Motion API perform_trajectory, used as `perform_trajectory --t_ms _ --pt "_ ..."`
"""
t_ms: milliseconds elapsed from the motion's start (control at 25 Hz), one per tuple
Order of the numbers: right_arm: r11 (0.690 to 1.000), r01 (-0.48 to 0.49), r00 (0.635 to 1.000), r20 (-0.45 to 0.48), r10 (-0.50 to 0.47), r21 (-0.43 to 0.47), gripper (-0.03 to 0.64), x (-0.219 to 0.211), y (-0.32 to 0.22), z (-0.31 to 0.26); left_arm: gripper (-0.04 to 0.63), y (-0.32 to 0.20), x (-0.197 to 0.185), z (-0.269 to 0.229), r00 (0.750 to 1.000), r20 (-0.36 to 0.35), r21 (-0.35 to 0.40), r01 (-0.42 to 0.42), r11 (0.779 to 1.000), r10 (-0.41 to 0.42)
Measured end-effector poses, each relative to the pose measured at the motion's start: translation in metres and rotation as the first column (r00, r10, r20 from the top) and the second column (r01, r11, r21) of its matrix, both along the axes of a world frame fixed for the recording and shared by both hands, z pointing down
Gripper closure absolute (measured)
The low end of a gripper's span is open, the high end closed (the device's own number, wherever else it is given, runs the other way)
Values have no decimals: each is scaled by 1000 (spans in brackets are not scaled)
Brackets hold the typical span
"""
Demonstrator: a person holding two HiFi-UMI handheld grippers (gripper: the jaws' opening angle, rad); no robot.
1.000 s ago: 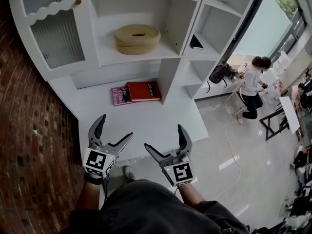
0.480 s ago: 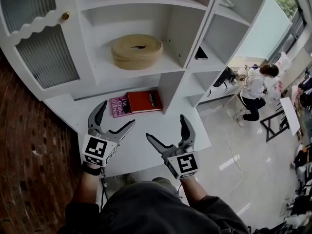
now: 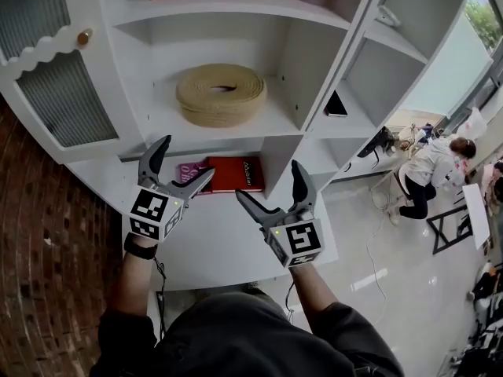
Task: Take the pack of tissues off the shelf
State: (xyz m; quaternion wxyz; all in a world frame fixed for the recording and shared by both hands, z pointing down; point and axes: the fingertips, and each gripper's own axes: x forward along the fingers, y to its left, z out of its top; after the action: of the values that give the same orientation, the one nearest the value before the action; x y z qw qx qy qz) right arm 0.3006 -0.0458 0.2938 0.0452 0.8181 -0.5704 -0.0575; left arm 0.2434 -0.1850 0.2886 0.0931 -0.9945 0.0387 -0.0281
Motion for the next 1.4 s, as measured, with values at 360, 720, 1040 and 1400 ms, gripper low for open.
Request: perform_trajectory --t_ms 360,720,1040,1400 --pt "995 101 995 1 -101 -25 48 77 -55 -23 114 -37 53 -19 994 18 -66 109 992 -108" --pt "976 166 986 30 -164 -143 48 113 -111 -25 112 -66 82 -19 980 128 -104 168 980 -154" --pt "942 173 984 81 -156 -289 48 121 -119 -23 107 -79 94 -12 937 296 -21 199 980 -184" --pt "886 276 959 165 -229 -373 55 120 -161 -11 96 -87 106 -6 908 387 -4 175 985 -160"
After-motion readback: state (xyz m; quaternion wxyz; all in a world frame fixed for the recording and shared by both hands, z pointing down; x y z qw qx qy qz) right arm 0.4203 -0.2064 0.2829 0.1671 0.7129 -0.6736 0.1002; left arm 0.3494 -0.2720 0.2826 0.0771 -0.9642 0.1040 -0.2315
